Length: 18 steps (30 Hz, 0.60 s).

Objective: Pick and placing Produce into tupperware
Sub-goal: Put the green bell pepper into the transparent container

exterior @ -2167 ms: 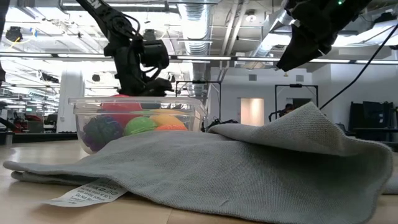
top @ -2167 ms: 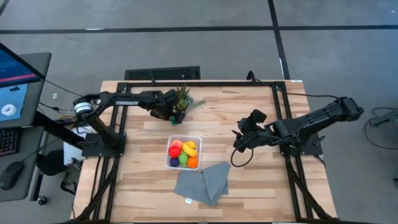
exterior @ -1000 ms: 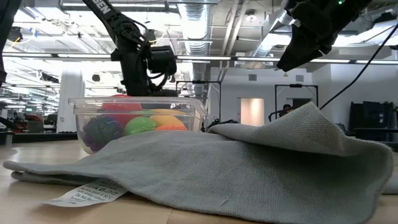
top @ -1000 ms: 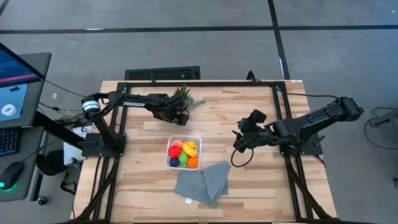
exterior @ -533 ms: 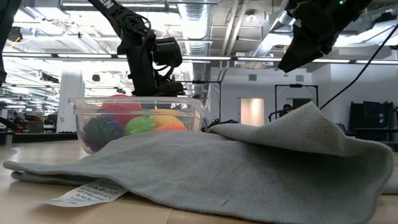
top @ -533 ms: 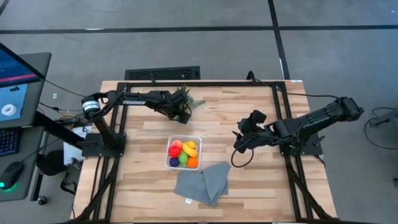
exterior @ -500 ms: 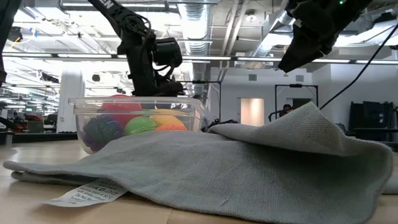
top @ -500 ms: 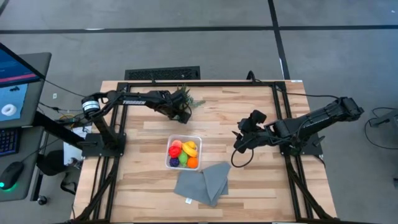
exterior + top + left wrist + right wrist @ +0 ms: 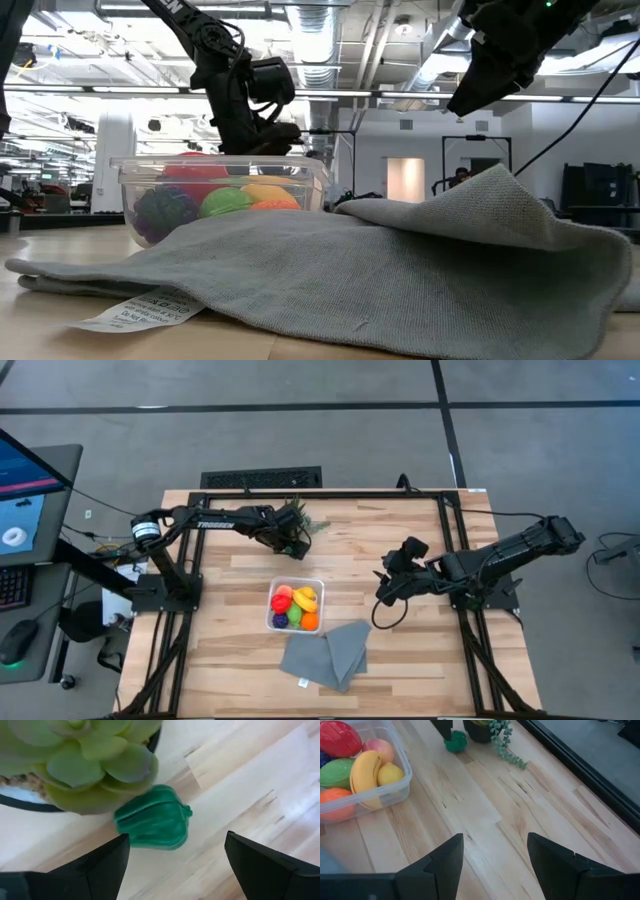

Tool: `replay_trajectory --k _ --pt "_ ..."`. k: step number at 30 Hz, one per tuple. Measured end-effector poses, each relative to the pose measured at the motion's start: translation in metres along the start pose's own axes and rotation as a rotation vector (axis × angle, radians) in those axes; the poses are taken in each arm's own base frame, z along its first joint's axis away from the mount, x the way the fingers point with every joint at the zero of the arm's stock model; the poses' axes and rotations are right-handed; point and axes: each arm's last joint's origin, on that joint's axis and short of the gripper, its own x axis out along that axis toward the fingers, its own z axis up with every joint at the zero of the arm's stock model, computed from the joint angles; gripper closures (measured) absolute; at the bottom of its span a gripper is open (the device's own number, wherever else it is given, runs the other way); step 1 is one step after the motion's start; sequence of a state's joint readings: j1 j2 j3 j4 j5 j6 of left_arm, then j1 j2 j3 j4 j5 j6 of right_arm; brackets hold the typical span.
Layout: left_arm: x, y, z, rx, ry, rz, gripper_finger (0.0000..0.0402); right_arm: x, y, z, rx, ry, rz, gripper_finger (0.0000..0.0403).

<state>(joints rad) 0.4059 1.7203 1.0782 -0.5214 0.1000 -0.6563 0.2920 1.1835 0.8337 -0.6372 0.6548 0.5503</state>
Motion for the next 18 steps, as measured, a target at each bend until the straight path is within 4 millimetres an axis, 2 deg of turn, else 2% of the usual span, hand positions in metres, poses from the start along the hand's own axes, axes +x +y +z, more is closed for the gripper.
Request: replay_trajectory --k 6,12,18 --pt "-0.002 -0.008 -0.011 0.003 0.056 -0.017 0.0087 -0.001 0.001 -0.002 -0.014 0.008 0.002 0.0158" --pt "-0.014 -0.009 -0.030 0.012 0.078 0.158 0.0093 -0.002 0.000 -0.005 -0.017 0.034 -0.008 0.0158" --pt "-0.029 -0.008 -0.032 -0.033 0.016 0.200 0.0099 -0.002 0.000 -0.005 -0.018 0.036 -0.012 0.0158"
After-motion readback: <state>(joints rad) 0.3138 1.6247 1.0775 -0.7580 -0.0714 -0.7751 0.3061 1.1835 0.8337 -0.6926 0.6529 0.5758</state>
